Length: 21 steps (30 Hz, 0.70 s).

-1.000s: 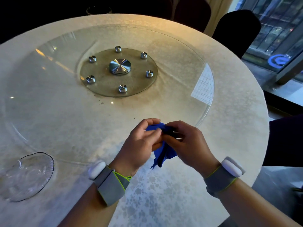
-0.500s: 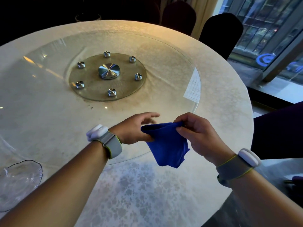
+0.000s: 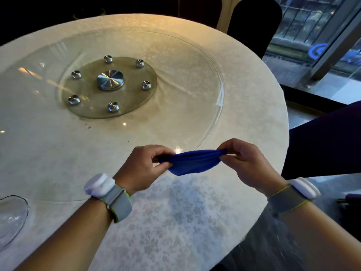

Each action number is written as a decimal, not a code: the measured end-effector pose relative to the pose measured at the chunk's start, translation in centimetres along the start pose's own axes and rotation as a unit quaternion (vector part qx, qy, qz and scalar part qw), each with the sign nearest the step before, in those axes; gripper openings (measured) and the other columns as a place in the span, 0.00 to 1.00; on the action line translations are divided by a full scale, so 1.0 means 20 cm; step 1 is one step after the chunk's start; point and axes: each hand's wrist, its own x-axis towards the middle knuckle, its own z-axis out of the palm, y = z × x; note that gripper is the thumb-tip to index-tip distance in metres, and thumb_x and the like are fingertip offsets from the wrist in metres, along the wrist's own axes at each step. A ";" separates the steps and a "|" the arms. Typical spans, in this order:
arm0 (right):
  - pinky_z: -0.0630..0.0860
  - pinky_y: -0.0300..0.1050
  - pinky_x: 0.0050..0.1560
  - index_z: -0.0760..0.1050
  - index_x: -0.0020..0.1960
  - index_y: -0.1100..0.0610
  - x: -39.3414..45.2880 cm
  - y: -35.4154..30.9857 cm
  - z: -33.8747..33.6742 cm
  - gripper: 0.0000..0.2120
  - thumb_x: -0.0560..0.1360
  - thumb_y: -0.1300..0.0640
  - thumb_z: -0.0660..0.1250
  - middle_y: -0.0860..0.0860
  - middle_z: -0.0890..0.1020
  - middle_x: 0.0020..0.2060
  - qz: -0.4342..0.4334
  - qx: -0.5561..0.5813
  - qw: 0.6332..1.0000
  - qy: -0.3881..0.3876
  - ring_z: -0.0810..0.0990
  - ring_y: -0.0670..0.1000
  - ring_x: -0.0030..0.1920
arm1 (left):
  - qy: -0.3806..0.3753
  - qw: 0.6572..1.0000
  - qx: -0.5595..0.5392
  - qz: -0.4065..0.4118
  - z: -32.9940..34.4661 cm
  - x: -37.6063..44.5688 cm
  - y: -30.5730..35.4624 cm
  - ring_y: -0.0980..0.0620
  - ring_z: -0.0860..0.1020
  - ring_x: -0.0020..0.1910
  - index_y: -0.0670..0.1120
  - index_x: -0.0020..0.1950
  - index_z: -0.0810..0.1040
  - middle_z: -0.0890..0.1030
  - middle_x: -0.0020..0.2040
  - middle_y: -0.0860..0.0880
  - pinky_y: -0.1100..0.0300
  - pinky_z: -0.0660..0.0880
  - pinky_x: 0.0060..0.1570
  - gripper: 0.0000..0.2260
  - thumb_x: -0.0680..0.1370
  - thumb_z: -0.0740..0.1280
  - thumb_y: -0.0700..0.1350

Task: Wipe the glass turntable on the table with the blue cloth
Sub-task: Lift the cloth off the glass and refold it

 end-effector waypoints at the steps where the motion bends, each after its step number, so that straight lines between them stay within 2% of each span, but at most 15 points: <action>1: 0.72 0.31 0.36 0.79 0.46 0.54 -0.02 0.03 -0.02 0.12 0.75 0.71 0.67 0.44 0.84 0.35 0.001 -0.007 1.000 -0.015 0.79 0.41 0.35 | 0.005 1.000 -0.007 -0.005 0.04 -0.04 0.01 0.60 0.82 0.45 0.50 0.50 0.84 0.85 0.44 0.57 0.65 0.78 0.51 0.13 0.71 0.72 0.34; 4: 0.73 0.31 0.41 0.79 0.47 0.56 -0.13 0.11 -0.06 0.12 0.75 0.73 0.67 0.44 0.85 0.37 0.006 -0.017 0.998 -0.061 0.81 0.41 0.39 | -0.001 0.998 -0.042 -0.039 0.12 -0.19 0.02 0.61 0.83 0.46 0.57 0.50 0.83 0.85 0.45 0.60 0.67 0.77 0.50 0.16 0.71 0.75 0.36; 7: 0.77 0.37 0.45 0.81 0.48 0.54 -0.26 0.21 -0.10 0.13 0.75 0.72 0.67 0.52 0.85 0.42 0.034 0.012 0.995 -0.095 0.84 0.48 0.44 | -0.046 0.989 -0.102 -0.100 0.19 -0.33 0.03 0.59 0.84 0.45 0.62 0.52 0.82 0.84 0.47 0.61 0.68 0.77 0.48 0.17 0.70 0.76 0.43; 9: 0.79 0.43 0.47 0.81 0.49 0.52 -0.32 0.27 -0.14 0.13 0.75 0.69 0.68 0.55 0.85 0.43 0.067 0.023 0.991 -0.109 0.84 0.53 0.46 | -0.097 0.973 -0.141 -0.153 0.24 -0.38 0.03 0.56 0.84 0.45 0.61 0.54 0.81 0.84 0.48 0.59 0.67 0.78 0.45 0.16 0.69 0.75 0.48; 12: 0.81 0.44 0.47 0.82 0.49 0.49 -0.33 0.36 -0.16 0.13 0.76 0.66 0.68 0.53 0.85 0.43 0.104 -0.009 0.985 -0.137 0.84 0.53 0.45 | -0.160 0.952 -0.173 -0.196 0.32 -0.37 -0.01 0.51 0.85 0.45 0.59 0.53 0.81 0.84 0.49 0.55 0.65 0.78 0.44 0.13 0.71 0.74 0.46; 16: 0.83 0.51 0.47 0.82 0.46 0.53 -0.18 0.50 -0.12 0.12 0.76 0.69 0.67 0.55 0.85 0.40 0.162 -0.021 0.978 -0.133 0.84 0.55 0.42 | -0.145 0.941 -0.178 -0.249 0.43 -0.24 -0.16 0.50 0.83 0.37 0.52 0.48 0.82 0.84 0.43 0.46 0.59 0.80 0.41 0.11 0.73 0.73 0.36; 19: 0.82 0.56 0.48 0.80 0.44 0.54 0.01 0.59 -0.04 0.13 0.75 0.71 0.67 0.53 0.83 0.39 0.165 -0.062 0.978 -0.107 0.82 0.55 0.40 | -0.110 0.946 -0.147 -0.265 0.50 -0.09 -0.26 0.54 0.79 0.32 0.51 0.45 0.81 0.83 0.39 0.46 0.62 0.78 0.36 0.12 0.73 0.72 0.33; 21: 0.82 0.55 0.47 0.80 0.43 0.52 0.13 0.63 0.01 0.13 0.74 0.69 0.67 0.51 0.83 0.38 0.156 -0.094 0.979 -0.091 0.81 0.54 0.38 | -0.084 0.955 -0.107 -0.265 0.52 -0.01 -0.32 0.52 0.78 0.35 0.52 0.45 0.81 0.82 0.39 0.48 0.62 0.77 0.39 0.11 0.73 0.72 0.35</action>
